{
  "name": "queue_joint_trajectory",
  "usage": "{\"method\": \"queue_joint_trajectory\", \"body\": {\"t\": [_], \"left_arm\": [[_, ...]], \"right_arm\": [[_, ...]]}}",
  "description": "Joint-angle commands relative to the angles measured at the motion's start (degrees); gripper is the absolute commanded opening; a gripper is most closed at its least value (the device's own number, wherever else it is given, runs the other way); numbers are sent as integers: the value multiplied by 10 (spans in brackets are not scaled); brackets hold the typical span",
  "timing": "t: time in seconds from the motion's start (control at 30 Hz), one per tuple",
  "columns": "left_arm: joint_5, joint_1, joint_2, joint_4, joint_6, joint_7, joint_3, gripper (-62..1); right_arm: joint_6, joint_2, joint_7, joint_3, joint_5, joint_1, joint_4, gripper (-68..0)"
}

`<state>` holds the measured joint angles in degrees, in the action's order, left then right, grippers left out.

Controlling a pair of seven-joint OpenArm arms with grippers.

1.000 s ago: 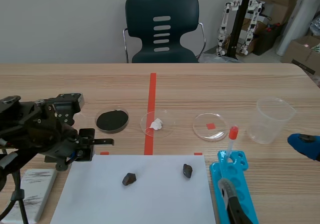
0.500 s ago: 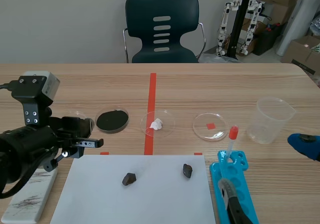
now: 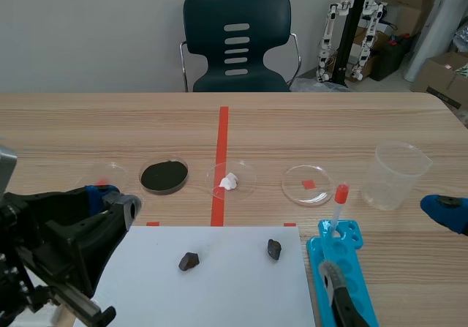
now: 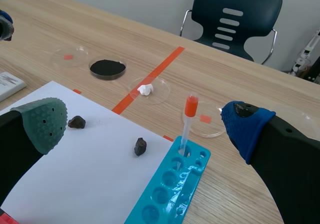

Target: Pick up the left mineral with the left hand

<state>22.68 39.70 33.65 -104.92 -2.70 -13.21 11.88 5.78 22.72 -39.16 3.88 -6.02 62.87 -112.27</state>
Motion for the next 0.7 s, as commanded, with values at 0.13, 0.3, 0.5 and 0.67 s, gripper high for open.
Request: {"method": "queue_joint_trajectory", "body": {"t": [0.13,0.3,0.5,0.67], "left_arm": [[-48,43,-3,-13,-18,-63,-9,-539],[-91,72,-3,-13,-18,-107,-10,-539],[-93,73,-3,-13,-18,-110,-10,-539],[-92,73,-3,-13,-18,-110,-10,-539]], "right_arm": [[0,6,-8,0,-6,0,-5,-20],[0,6,-8,0,-6,0,-5,-20],[0,6,-8,0,-6,0,-5,-20],[0,6,-8,0,-6,0,-5,-20]]}}
